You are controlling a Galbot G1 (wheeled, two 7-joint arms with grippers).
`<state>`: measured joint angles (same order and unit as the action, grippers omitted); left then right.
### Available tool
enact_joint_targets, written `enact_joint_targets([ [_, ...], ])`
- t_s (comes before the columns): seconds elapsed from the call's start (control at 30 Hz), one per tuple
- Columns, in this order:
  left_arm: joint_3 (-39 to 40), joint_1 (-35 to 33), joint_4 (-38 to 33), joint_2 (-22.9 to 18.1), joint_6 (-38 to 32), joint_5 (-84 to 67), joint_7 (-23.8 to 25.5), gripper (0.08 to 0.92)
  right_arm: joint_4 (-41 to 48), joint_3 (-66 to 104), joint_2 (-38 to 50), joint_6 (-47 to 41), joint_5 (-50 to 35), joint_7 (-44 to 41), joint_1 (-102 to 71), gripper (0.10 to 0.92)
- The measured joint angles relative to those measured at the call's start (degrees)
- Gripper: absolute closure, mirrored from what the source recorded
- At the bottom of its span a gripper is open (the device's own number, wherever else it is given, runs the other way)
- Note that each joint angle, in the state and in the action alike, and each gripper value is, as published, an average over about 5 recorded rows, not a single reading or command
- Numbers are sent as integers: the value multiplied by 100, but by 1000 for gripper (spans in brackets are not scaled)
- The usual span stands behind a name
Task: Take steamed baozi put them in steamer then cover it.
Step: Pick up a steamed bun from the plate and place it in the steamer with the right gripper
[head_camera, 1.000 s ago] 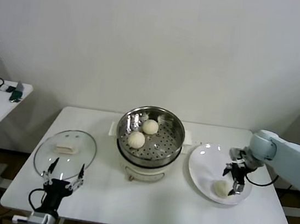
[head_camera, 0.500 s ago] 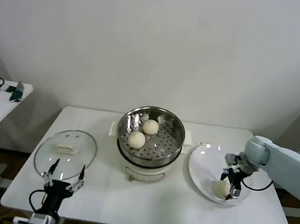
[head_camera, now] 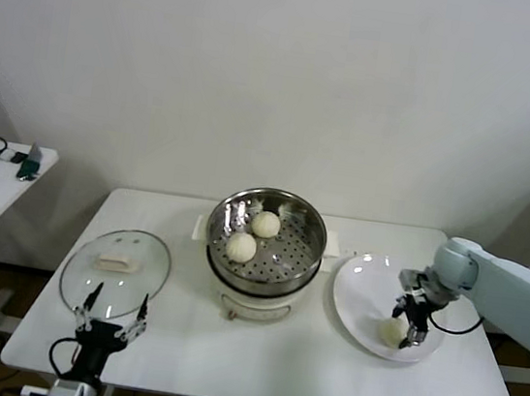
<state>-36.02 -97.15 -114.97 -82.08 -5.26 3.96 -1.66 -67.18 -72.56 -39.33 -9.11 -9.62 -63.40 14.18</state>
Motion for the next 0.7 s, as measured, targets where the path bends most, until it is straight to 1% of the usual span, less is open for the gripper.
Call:
enact_joint_targets([
  [0.27,1,-43,-10,0,-7,-19,-3,177,-188,-763,-302,669,-17,-121,1237,338],
  [0.5,28,-67,-24,1,-7,-39,-11,177,-272,-1399,-876,1570,53,-182,2533,333],
  [0.7,46,-82,-18,-5,0,-57,-18,177,-416,-1493,-1461,2303,210,-196,3177,330],
])
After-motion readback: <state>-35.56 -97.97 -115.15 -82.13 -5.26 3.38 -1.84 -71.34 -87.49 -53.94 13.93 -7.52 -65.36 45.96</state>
